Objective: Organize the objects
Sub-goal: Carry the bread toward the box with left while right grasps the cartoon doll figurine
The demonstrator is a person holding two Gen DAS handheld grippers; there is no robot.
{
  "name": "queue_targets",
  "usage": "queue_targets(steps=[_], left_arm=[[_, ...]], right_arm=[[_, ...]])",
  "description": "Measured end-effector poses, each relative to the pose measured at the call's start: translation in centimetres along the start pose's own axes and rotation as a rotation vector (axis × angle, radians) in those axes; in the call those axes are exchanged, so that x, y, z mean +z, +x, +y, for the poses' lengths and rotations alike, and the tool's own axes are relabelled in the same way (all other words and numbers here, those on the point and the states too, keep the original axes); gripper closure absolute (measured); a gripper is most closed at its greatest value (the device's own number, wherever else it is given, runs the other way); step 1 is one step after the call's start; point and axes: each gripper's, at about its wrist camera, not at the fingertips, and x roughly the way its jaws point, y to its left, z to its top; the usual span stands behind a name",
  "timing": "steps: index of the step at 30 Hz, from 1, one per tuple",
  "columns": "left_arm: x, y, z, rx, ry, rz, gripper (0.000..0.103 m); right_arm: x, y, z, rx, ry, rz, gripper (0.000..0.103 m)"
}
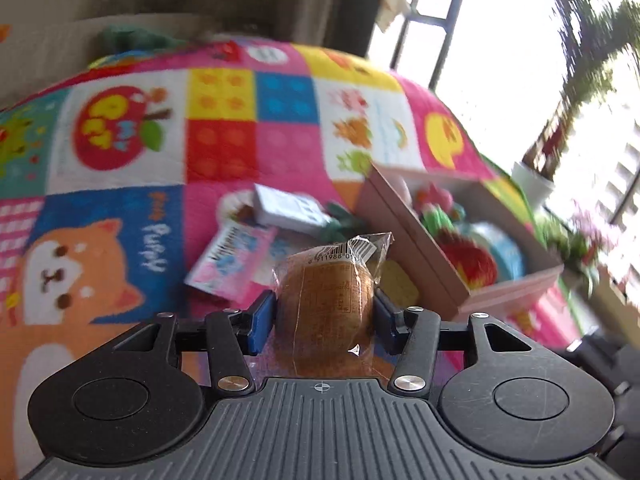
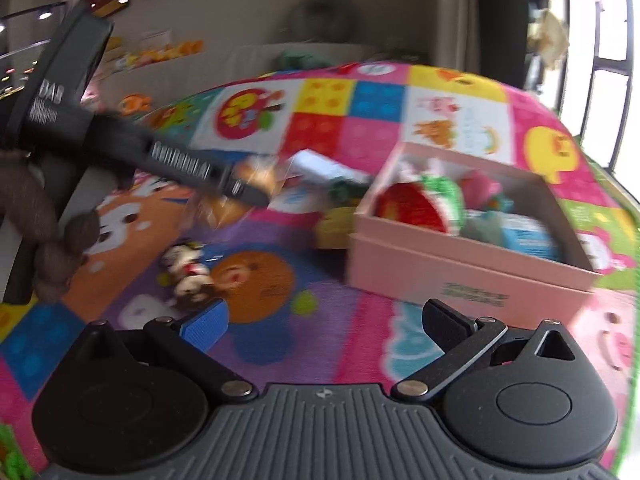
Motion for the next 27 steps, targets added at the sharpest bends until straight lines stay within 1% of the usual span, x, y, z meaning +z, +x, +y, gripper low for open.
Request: queue_targets(steps=[2,4,6,7,8,9,10,12,14,16,18,21,24,26,27], left_arm=[[0.1,-1.7,0.8,0.0,-0.036,-0.039,0.047],[0.2,-3.1,1.2,0.005,-0.059,-0.07,0.047],[0.2,-4.1,1.5,0.01,-0.076,-0.089,0.047],[0.2,-4.4,1.5,0.012,-0.081,-0.092,0.047],[0.2,-4.5,1.4,0.013,-0.081,-0.093,0.047],[0.1,-4.7,1.4,0.015,-0.078,-0.091,0.047],[0.0,-4.7,1.3,0.018,-0.074,-0.087,0.047],[-0.2,-4.8,1.0,0.022,-0.065,-0.076,0.047],[-0.5,-4.7,0.7,0.021,-0.058,-0.064,0.047],[-0.7,-4.5,0.0,0.014,-0.05,-0.051,0.047],[-0.8,-4.0,-1.0,-0.006,-0.04,-0.036,0.047],[-0.3,-2.9,-3.5,-0.07,-0.007,-0.016,0.047],[1.3,-0.8,-7.6,-0.164,0.048,0.0,0.047],[2.5,1.3,-10.2,-0.218,0.053,0.002,0.047],[3.1,2.6,-11.3,-0.236,0.042,-0.001,0.047]], right_arm=[[0.9,1.7,1.5,0.073,-0.028,0.035,0.017],[1.8,3.4,2.9,0.122,-0.057,0.061,0.025],[2.5,5.0,4.2,0.128,-0.098,0.071,0.029],[2.7,5.7,4.9,0.134,-0.117,0.08,0.034],[2.9,6.4,5.4,0.146,-0.132,0.095,0.043],[3.0,7.0,5.9,0.157,-0.143,0.115,0.048],[3.2,7.5,6.2,0.159,-0.151,0.14,0.06],[3.4,7.3,6.3,0.14,-0.152,0.14,0.061],[3.5,5.8,5.5,0.13,-0.139,0.116,0.061],[3.6,3.6,3.7,0.123,-0.101,0.081,0.061],[3.5,1.1,1.2,0.098,-0.045,0.045,0.061],[3.0,-3.6,-3.0,-0.006,0.029,-0.037,0.061],[2.5,-7.6,-7.1,-0.141,0.108,-0.125,0.061],[2.2,-9.2,-9.4,-0.238,0.154,-0.165,0.061],[2.1,-9.8,-10.5,-0.271,0.177,-0.176,0.061]])
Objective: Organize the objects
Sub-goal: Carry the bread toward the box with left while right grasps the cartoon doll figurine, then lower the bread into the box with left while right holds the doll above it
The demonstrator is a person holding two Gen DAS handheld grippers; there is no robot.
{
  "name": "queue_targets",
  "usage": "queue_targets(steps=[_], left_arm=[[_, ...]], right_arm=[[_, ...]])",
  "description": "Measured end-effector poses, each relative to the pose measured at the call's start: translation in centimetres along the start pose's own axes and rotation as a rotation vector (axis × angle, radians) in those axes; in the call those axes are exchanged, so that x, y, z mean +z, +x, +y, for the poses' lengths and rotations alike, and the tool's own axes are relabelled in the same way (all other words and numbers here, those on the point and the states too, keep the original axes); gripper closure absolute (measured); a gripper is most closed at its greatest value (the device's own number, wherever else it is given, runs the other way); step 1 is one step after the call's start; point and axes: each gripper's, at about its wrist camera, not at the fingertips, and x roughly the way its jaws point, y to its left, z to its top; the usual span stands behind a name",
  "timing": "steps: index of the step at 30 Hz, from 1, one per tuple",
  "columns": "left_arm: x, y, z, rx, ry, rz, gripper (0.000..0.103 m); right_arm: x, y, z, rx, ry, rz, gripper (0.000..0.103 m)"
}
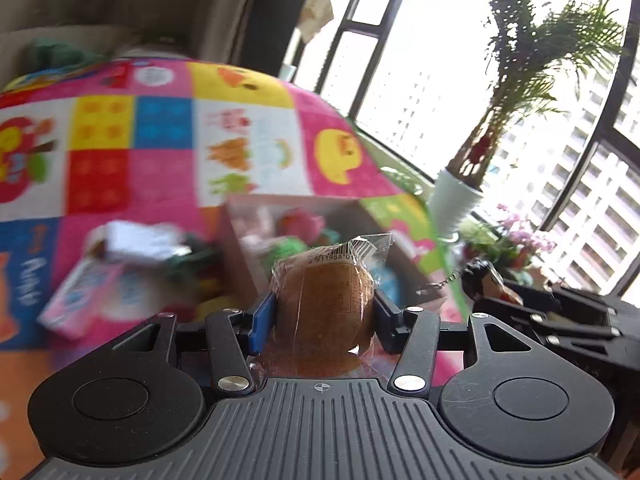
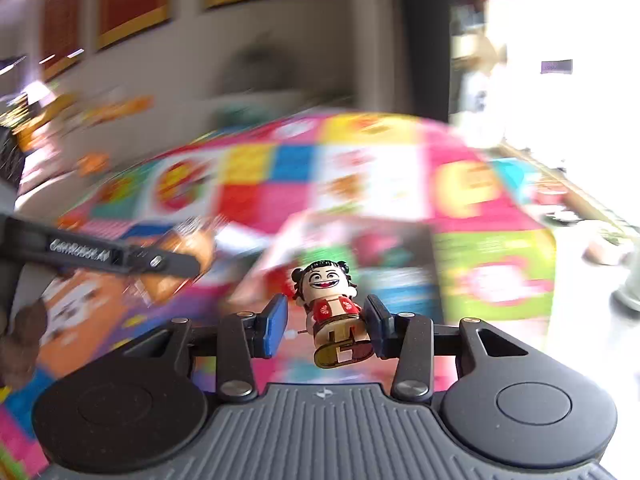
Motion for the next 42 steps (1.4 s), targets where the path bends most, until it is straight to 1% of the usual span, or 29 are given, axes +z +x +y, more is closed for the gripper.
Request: queue_targets(steps=[2,4,5,7,8,11,13,15,18,22,23,24,25,26,27,28,30,31,34,35,36,38,40,42], left_arm=[[1.1,3.0,-1.2,-0.027,-0.044,-0.01,0.047],[1.5,5.9,-2.3,-0.028,-0.065,0.001,0.046],[1.5,7.1,-2.8,-0.01,-0.068,0.02,0.046],[1.2,9.1,-3.4,0.053,-0.079,0.083,0.046],[0.9,9.5,-3.7,0.063,-0.073,0.1,0.045],[0.3,9.1,-4.7,0.093,0.013,0.074,0.046],[0.2,8.5,-4.8,0.092,0.043,0.056,0.046],[0.4,7.7,-4.1,0.078,0.016,0.012,0.046],[0.6,6.4,-2.9,0.045,-0.059,-0.073,0.046],[1.1,5.2,-2.8,-0.012,-0.087,-0.136,0.046],[1.3,5.2,-2.9,-0.026,-0.088,-0.143,0.046],[1.5,5.4,-3.1,-0.038,-0.084,-0.132,0.046],[1.7,6.0,-3.4,-0.033,-0.068,-0.101,0.046],[1.6,7.0,-4.0,0.005,-0.027,-0.045,0.046],[1.4,8.3,-4.8,0.075,0.041,0.025,0.046],[0.8,9.3,-5.4,0.123,0.11,0.054,0.044],[-0.4,10.2,-6.3,0.124,0.212,0.035,0.043],[-0.9,10.4,-6.6,0.128,0.248,0.033,0.043],[-1.6,10.2,-6.8,0.095,0.299,0.02,0.044],[-1.6,9.9,-6.7,0.082,0.305,0.009,0.046],[-1.4,9.3,-6.6,0.062,0.299,-0.008,0.046],[-0.7,8.2,-6.2,0.038,0.259,-0.07,0.046],[0.3,7.4,-5.6,0.042,0.188,-0.129,0.047],[1.1,6.7,-4.7,0.023,0.099,-0.154,0.047]], right_arm=[[0.1,-0.4,-1.9,-0.043,0.051,-0.004,0.061],[0.0,-0.5,-3.2,-0.057,0.086,-0.003,0.061],[-0.2,-0.5,-3.7,-0.066,0.094,-0.001,0.061],[-0.6,-0.4,-4.2,-0.075,0.098,0.005,0.061],[-0.7,-0.3,-4.3,-0.076,0.098,0.007,0.061],[-1.1,0.2,-4.9,-0.077,0.1,0.016,0.061],[-1.2,0.4,-5.0,-0.073,0.106,0.024,0.061],[-1.1,1.2,-4.9,-0.068,0.114,0.031,0.061],[-1.0,2.4,-4.8,-0.062,0.124,0.033,0.061],[-1.2,2.9,-5.0,-0.06,0.138,0.037,0.061],[-1.1,2.8,-5.0,-0.063,0.138,0.036,0.061],[-1.1,2.8,-5.1,-0.067,0.137,0.033,0.061],[-1.0,2.8,-5.3,-0.07,0.137,0.03,0.061],[-0.8,2.7,-5.4,-0.072,0.137,0.025,0.061],[-0.7,2.7,-5.5,-0.074,0.139,0.021,0.061],[-0.6,2.6,-5.6,-0.077,0.14,0.016,0.061],[-0.4,2.4,-5.7,-0.079,0.14,0.009,0.061],[-0.4,2.4,-5.7,-0.079,0.14,0.007,0.061],[-0.6,2.2,-5.8,-0.078,0.143,0.01,0.061],[-0.7,2.3,-5.9,-0.081,0.145,0.011,0.061],[-0.8,2.3,-6.1,-0.084,0.149,0.012,0.061],[-0.9,2.5,-6.4,-0.085,0.165,0.013,0.061],[-1.1,2.8,-6.5,-0.086,0.178,0.017,0.061],[-1.1,2.9,-6.6,-0.087,0.187,0.018,0.061]])
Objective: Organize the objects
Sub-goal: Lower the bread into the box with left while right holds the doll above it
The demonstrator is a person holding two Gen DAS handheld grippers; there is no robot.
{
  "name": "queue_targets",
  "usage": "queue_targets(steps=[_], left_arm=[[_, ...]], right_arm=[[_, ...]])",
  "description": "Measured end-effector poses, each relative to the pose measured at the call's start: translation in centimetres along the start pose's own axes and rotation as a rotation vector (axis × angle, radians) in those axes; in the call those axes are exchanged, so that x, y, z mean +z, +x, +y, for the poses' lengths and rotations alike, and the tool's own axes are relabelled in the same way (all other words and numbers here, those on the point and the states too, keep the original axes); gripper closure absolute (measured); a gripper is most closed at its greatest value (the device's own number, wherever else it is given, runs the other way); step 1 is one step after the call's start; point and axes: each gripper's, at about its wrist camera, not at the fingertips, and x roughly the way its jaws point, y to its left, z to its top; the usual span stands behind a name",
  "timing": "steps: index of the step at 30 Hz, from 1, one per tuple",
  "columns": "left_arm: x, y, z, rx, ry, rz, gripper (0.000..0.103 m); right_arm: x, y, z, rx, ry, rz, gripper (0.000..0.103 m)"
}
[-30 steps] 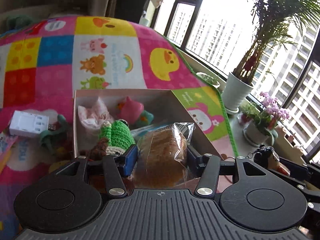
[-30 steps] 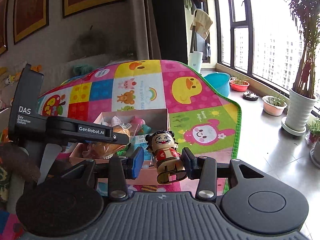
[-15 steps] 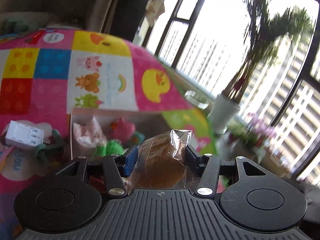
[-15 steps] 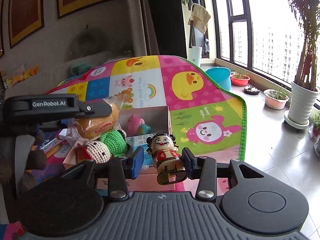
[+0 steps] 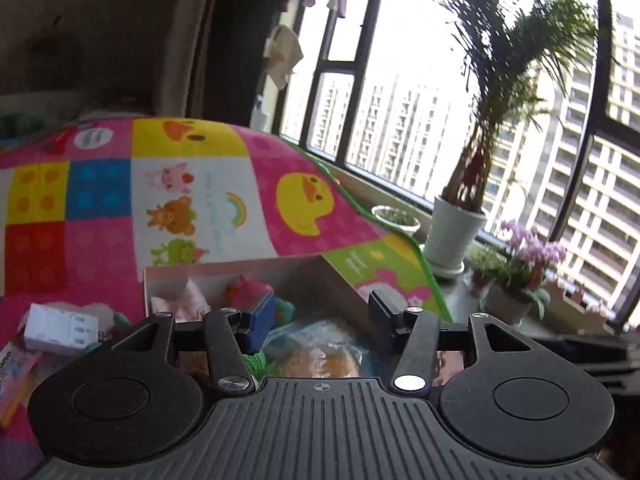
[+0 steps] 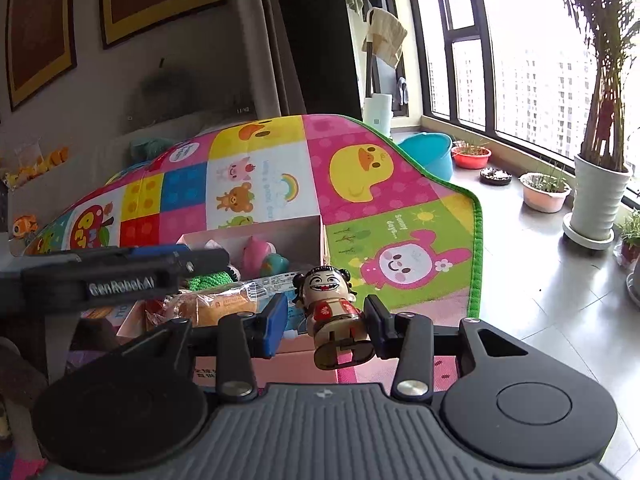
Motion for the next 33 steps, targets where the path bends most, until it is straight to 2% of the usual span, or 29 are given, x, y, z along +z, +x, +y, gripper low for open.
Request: queue_targets(steps=[2,4,6,7,10,13,16,19,22,27,30,33], left_arm=[[0.4,-0.4,0.5,-0.086,-0.064,0.029,0.047],[0.1,-0.1,0.1,-0.177,-0.068,0.119,0.048],[-0.8,0.9,-0.6,-0.219,-0.063,0.199,0.048],[-1.2,1.5,-0.9,-0.203,-0.051,0.219,0.049],[-1.7,3.1,-0.5,-0.127,-0.065,0.191,0.06],[-2.1,4.4,1.1,-0.117,-0.135,0.18,0.061],[-2.5,5.0,1.6,-0.054,-0.092,0.169,0.063],[-2.3,4.3,1.6,-0.057,-0.098,0.152,0.065],[-1.8,1.0,1.7,-0.116,-0.132,0.088,0.067],[-2.2,-2.9,-0.3,-0.193,-0.055,0.163,0.067],[-3.0,-1.8,-0.8,-0.158,-0.044,0.202,0.067],[-3.2,0.3,0.1,-0.113,-0.085,0.204,0.069]], right_arm=[[0.0,-0.2,-0.1,0.009,0.002,-0.006,0.061],[0.0,-0.6,-0.4,0.006,-0.001,-0.017,0.061],[0.1,-0.8,-0.8,-0.005,0.006,-0.024,0.061],[0.1,-0.8,-1.0,-0.009,0.013,-0.024,0.061],[0.1,-0.7,-1.4,-0.013,0.034,-0.011,0.061],[0.1,-0.8,-1.3,0.001,0.025,-0.003,0.061],[0.5,-0.6,-0.8,-0.001,0.008,-0.006,0.061],[1.1,-0.1,-0.2,0.013,0.006,-0.007,0.061],[1.4,-0.3,0.5,0.014,-0.007,-0.024,0.061],[1.2,-0.9,0.4,0.01,-0.005,-0.032,0.061],[1.0,-0.4,-0.1,0.006,0.029,-0.02,0.061],[0.7,0.0,-0.4,0.009,0.049,-0.001,0.061]])
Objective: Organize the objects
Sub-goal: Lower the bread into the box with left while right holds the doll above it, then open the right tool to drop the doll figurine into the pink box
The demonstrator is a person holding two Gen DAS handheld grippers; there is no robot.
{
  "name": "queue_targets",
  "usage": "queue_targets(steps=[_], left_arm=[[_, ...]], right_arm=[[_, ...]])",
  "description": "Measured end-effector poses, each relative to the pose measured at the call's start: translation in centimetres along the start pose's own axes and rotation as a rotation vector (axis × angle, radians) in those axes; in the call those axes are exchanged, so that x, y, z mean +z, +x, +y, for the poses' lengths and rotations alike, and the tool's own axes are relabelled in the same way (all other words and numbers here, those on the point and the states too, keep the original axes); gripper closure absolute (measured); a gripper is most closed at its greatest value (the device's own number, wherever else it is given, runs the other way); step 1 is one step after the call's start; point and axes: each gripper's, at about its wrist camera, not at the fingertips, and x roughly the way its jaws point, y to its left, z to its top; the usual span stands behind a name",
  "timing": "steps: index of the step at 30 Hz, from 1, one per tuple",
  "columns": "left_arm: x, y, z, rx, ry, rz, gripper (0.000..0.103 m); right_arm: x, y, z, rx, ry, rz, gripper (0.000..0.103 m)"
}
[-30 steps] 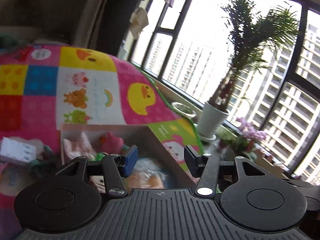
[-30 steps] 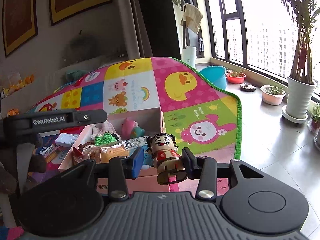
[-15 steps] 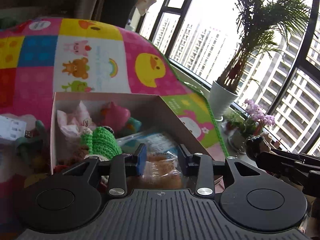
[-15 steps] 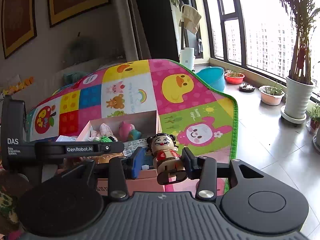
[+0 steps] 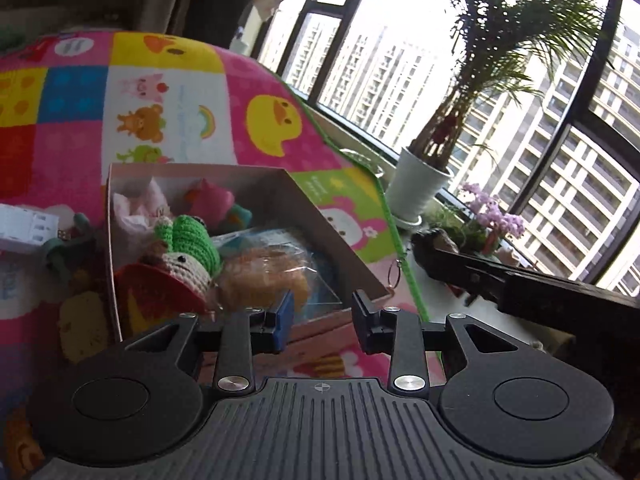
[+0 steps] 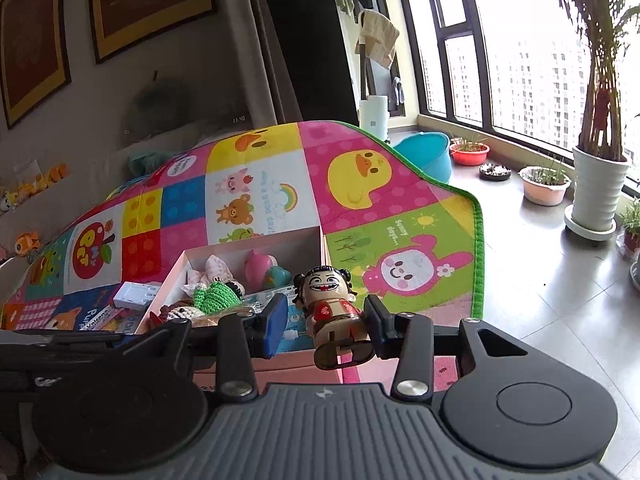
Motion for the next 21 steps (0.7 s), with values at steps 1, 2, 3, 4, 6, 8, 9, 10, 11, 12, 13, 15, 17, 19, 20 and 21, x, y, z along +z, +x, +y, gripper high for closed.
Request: queue_targets(steps=[1,2,3,4,6,8,9,10,11,12,13,15,17,19,20,21], left_arm=[[0.1,0.5,0.3,0.001,-0.01,0.0,0.07],[0.2,1.0,0.5,-0.003,-0.02,0.0,0.071],[0.2,1.3,0.6,-0.001,-0.026,0.0,0.071],[0.2,1.7,0.8,-0.002,-0.03,0.003,0.071],[0.0,2.3,1.3,-0.015,-0.055,0.025,0.07],[-0.4,2.1,1.6,-0.022,-0.076,0.037,0.07],[-0.5,1.5,1.4,-0.011,-0.059,0.027,0.07],[-0.8,0.5,0.9,0.001,-0.032,0.012,0.07],[-1.1,-0.6,0.5,0.002,-0.006,-0.007,0.072],[-1.6,-2.1,0.2,-0.009,0.024,-0.027,0.072],[-2.1,-3.5,-0.1,-0.021,0.044,-0.041,0.072],[-3.3,-5.8,-0.1,-0.027,0.059,-0.054,0.072],[-4.4,-7.6,0.4,-0.012,0.056,-0.055,0.072],[-5.4,-9.0,1.1,0.028,0.053,-0.055,0.072],[-5.9,-9.5,1.6,0.054,0.048,-0.058,0.072],[-6.2,-10.1,2.3,0.079,0.038,-0.059,0.072]], right_arm=[[-0.1,0.0,0.0,-0.001,-0.004,0.003,0.061],[-0.2,0.0,-0.1,-0.005,-0.01,0.005,0.061],[-0.2,0.0,-0.1,-0.007,-0.013,0.007,0.061],[-0.2,0.0,-0.2,-0.009,-0.014,0.009,0.061],[-0.2,0.1,-0.2,-0.013,-0.014,0.013,0.061],[-0.1,0.4,0.1,-0.011,-0.019,0.018,0.061],[-0.1,0.5,0.3,-0.007,-0.025,0.019,0.061],[0.1,0.6,0.7,-0.001,-0.035,0.019,0.061],[0.3,0.8,1.1,0.008,-0.047,0.018,0.061],[0.7,1.0,1.6,0.018,-0.061,0.015,0.061],[1.3,1.3,2.1,0.033,-0.079,0.008,0.061],[3.0,2.1,3.3,0.059,-0.114,-0.022,0.061],[5.2,3.6,4.5,0.058,-0.133,-0.057,0.061],[7.3,5.7,5.3,0.082,-0.131,-0.06,0.061],[8.2,6.9,5.7,0.095,-0.133,-0.047,0.06],[8.8,8.0,6.0,0.088,-0.134,-0.031,0.056]])
